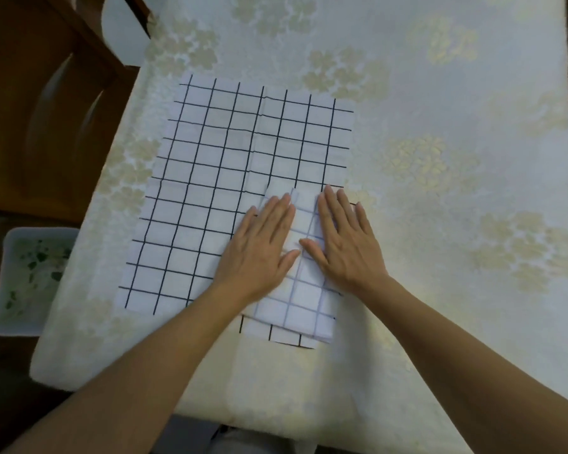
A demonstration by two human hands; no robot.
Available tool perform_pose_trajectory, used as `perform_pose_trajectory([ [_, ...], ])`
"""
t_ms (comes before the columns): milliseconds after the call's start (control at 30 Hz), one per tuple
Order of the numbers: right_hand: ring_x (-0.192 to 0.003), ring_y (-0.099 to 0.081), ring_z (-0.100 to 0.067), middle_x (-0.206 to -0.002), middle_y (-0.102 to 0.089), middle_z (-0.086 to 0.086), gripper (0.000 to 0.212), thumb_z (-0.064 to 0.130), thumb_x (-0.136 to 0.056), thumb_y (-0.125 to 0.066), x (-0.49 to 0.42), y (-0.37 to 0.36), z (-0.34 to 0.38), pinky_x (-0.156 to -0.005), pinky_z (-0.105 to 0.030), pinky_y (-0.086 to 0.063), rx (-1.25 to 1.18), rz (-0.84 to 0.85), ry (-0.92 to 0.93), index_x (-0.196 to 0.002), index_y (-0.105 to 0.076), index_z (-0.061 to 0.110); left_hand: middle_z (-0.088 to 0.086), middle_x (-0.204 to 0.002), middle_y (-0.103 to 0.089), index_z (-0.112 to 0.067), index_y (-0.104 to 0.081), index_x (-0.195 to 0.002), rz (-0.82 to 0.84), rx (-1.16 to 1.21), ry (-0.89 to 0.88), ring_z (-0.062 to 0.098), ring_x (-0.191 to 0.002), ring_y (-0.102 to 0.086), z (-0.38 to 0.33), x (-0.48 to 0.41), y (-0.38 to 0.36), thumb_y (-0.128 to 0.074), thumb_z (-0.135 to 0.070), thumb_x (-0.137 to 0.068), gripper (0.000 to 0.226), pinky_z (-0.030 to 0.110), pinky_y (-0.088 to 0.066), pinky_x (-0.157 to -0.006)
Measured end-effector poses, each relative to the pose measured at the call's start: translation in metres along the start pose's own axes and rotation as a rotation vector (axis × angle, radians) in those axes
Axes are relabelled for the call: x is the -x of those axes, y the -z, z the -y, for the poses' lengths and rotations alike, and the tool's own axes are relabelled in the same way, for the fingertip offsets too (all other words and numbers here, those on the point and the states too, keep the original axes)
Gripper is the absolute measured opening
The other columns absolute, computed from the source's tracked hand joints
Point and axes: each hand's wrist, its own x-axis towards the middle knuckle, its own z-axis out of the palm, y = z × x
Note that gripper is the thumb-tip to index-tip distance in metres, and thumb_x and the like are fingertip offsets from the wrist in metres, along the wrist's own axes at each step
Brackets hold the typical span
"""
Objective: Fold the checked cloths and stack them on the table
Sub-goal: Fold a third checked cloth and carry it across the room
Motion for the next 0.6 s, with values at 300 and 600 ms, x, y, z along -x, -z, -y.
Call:
perform_pose_trajectory([
  [300,-0.153,0.016,-0.015,-0.167,0.015,0.000,0.081,0.067,-0.100,-0.014,0.006,0.007,-0.008,-0.126,-0.044,-0.002,-0.026,0.029,-0.162,-0.159,0.010,0.016,0.007,-0.168,0.007,-0.012,0.000,-0.160,0.079,-0.006,-0.100,0.021,-0.154,0.005,0.035,-0.004,-0.001,-0.016,-0.061,-0.101,0.078,0.047,-0.007,-0.125],
  [600,-0.116,-0.058,-0.034,-0.130,-0.059,-0.015,0.049,0.030,-0.093,-0.062,-0.012,0.035,-0.014,-0.100,-0.045,-0.046,-0.108,-0.200,-0.089,-0.134,-0.056,0.005,0.014,-0.137,-0.058,-0.004,-0.054,-0.138,-0.135,0.050,-0.361,0.030,-0.126,-0.055,0.048,-0.076,0.031,-0.056,-0.028,-0.095,0.049,0.051,-0.037,-0.113],
])
